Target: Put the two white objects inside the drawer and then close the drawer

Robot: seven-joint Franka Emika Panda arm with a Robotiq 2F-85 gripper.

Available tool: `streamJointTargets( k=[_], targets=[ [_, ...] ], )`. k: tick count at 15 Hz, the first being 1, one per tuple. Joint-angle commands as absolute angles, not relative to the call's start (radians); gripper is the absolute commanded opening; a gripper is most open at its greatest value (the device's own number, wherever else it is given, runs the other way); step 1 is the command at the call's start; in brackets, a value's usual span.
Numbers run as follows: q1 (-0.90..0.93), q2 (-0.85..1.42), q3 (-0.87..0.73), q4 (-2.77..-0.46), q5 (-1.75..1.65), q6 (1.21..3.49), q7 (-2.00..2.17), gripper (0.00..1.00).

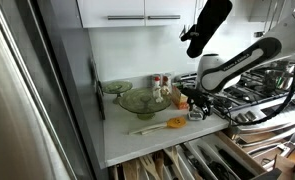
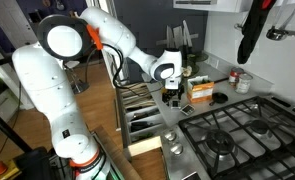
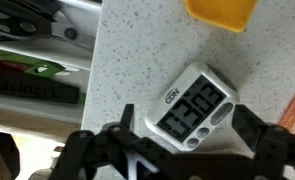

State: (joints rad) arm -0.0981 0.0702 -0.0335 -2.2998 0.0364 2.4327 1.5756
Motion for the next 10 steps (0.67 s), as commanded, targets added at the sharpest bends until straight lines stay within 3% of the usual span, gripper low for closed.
streamJointTargets(
  k=[1, 10],
  targets=[
    [-0.090, 0.105, -0.062, -2.281, 0.107, 2.416, 1.588, 1.00],
    [-0.087, 0.142, -0.085, -2.258, 0.191, 2.438, 1.605, 1.00]
  ],
)
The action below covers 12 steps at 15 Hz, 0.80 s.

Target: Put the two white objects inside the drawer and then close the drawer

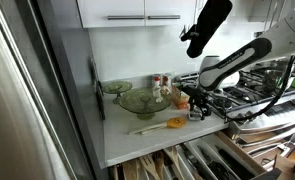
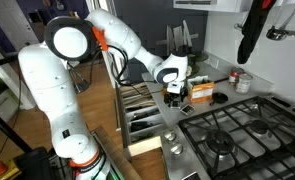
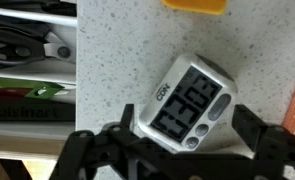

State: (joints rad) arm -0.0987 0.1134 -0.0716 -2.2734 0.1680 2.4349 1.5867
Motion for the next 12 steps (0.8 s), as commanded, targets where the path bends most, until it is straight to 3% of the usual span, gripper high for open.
streamJointTargets(
  k=[1, 4, 5, 7, 10, 12],
  targets=[
    [-0.085, 0.149, -0.085, -2.256, 0.190, 2.432, 1.607, 1.00],
    [-0.083, 0.171, -0.084, -2.250, 0.197, 2.429, 1.604, 1.00],
    [-0.082, 0.175, -0.085, -2.250, 0.198, 2.431, 1.601, 0.75],
    [-0.081, 0.169, -0.088, -2.249, 0.189, 2.431, 1.597, 0.67],
    [-0.078, 0.116, -0.096, -2.290, 0.115, 2.440, 1.561, 0.44],
    [-0.077, 0.080, -0.098, -2.326, 0.060, 2.428, 1.507, 0.44]
  ],
)
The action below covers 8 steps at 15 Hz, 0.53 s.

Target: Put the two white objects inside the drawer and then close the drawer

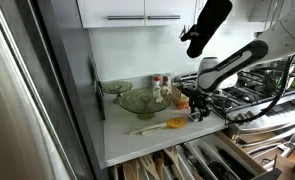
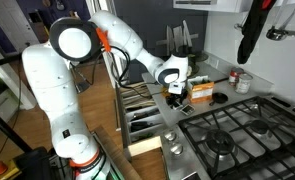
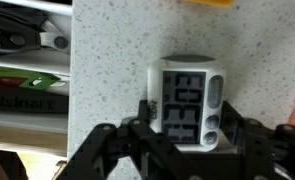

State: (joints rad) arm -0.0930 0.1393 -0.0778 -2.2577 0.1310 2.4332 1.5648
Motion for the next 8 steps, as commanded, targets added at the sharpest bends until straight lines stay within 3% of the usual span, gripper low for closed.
streamJointTargets(
  k=[1, 8],
  targets=[
    [-0.077, 0.062, -0.097, -2.346, 0.037, 2.430, 1.472, 0.44],
    [-0.094, -0.127, -0.086, -2.560, -0.058, 2.450, 1.134, 0.44]
  ],
)
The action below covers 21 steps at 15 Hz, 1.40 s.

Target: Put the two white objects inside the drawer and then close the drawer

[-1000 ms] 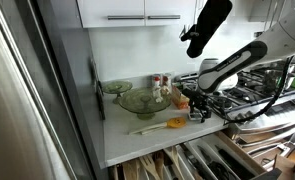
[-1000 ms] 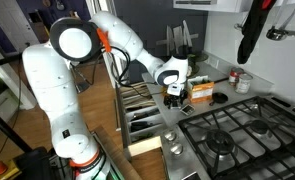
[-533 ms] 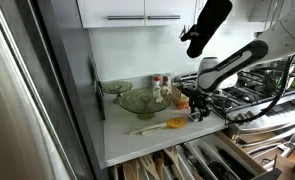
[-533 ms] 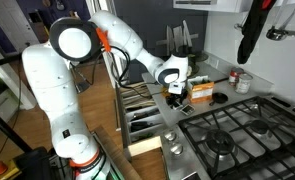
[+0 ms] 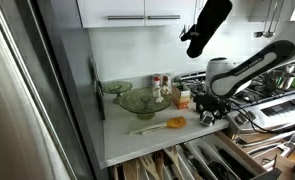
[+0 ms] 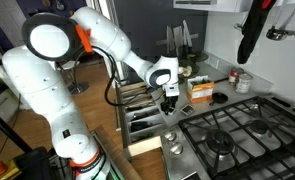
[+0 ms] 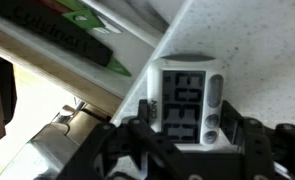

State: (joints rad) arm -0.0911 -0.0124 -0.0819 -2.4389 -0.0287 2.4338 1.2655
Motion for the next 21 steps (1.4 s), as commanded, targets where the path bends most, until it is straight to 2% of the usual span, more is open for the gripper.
streamJointTargets(
  k=[1, 13, 21],
  targets=[
    [-0.096, -0.150, -0.085, -2.586, -0.057, 2.446, 1.078, 0.44],
    [-0.091, -0.267, -0.050, -2.797, -0.034, 2.505, 0.425, 0.44],
    [-0.050, -0.139, -0.062, -2.750, 0.008, 2.611, 0.029, 0.44]
  ],
)
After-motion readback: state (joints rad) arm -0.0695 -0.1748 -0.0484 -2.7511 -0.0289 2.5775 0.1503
